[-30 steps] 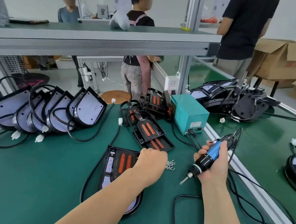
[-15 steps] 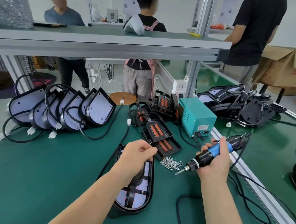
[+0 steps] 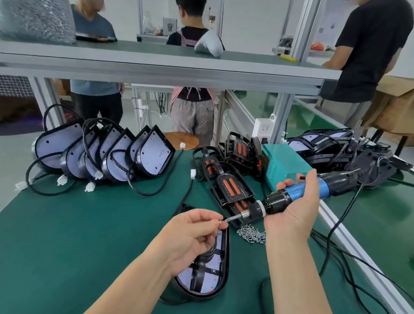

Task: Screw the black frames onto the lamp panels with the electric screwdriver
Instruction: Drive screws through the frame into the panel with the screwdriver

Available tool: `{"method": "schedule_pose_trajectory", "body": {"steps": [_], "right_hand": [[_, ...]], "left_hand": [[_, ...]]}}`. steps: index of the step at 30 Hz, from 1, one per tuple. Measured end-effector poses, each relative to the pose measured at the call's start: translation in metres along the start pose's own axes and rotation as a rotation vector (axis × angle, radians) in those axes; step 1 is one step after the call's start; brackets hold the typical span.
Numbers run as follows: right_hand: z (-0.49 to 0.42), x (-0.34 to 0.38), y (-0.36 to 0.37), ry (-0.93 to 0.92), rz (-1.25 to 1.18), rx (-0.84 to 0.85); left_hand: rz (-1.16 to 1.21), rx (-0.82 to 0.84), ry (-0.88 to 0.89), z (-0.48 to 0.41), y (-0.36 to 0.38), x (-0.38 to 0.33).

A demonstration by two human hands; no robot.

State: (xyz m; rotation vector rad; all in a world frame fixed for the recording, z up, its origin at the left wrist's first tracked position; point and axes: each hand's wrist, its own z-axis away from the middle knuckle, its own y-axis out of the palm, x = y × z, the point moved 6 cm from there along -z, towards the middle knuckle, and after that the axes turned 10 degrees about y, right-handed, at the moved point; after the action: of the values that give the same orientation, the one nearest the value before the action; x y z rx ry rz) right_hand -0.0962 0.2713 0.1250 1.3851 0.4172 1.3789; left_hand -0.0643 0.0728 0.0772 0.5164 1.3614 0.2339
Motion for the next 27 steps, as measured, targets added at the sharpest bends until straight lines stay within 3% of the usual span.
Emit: {"method": "schedule_pose_trajectory", "body": {"steps": [8,27], "right_hand": [[0.019,-0.002,0.015,-0.097,0.095,0.023],[0.033,-0.008,0.021,-0.138,0.156,0.056]], "left_hand": [[0.263,-0.038,-0.080,0.014,0.002,0.006],[0.269,-0.132,-0.106,0.025,0.000,0.002]]}}
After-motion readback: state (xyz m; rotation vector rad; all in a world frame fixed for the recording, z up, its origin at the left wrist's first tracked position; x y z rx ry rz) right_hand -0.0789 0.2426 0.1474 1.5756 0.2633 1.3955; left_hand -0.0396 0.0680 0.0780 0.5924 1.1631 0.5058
